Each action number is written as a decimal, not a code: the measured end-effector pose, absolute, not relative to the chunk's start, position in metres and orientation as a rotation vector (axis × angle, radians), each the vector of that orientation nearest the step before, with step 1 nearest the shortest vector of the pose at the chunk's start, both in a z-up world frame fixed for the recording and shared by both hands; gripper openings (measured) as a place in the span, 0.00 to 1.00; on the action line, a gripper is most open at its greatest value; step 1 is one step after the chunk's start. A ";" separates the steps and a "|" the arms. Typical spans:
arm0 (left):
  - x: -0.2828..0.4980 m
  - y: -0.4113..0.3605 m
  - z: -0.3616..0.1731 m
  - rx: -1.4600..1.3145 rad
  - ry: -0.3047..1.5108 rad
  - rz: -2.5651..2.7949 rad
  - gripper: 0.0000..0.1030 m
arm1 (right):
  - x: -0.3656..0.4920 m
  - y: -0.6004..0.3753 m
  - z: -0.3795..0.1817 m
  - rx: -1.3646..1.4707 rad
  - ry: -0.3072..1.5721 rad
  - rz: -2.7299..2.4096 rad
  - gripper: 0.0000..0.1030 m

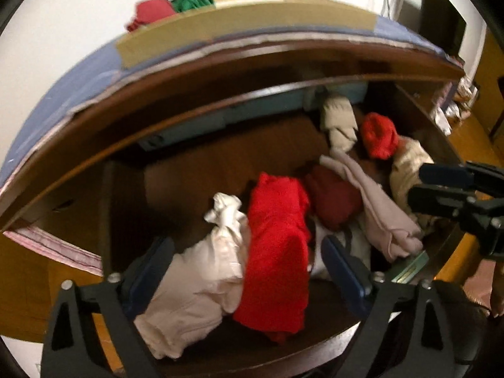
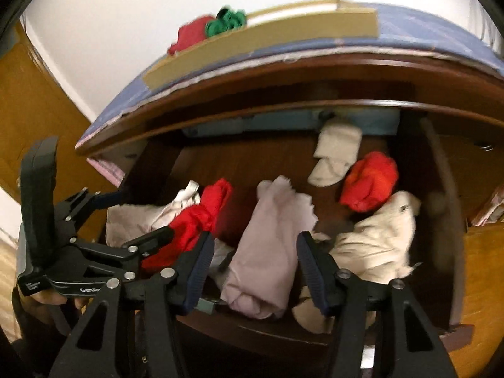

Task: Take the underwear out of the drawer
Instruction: 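Move both tools back down into the open drawer, then grasp the pink underwear with right tool while left grasps red underwear, then lift both held underwear up and carry them over the tray, then lower both underwear into the tray and open both tools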

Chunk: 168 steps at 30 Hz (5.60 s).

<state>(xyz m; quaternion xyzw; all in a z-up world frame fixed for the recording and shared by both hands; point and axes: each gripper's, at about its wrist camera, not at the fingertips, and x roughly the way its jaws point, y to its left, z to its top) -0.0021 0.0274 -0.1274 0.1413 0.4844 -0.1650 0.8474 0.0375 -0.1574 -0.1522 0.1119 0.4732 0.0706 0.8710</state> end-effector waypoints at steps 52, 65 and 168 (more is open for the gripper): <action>-0.011 0.032 -0.087 0.025 0.963 -0.549 0.36 | 0.032 -0.177 -0.091 0.429 0.829 0.241 0.16; -0.023 0.035 -0.036 0.032 0.849 -0.547 0.36 | 0.035 -0.185 -0.035 0.424 0.706 0.257 0.15; 0.252 -0.001 0.032 -0.083 0.735 -0.092 0.99 | 0.337 -0.235 -0.015 0.679 0.796 0.194 0.73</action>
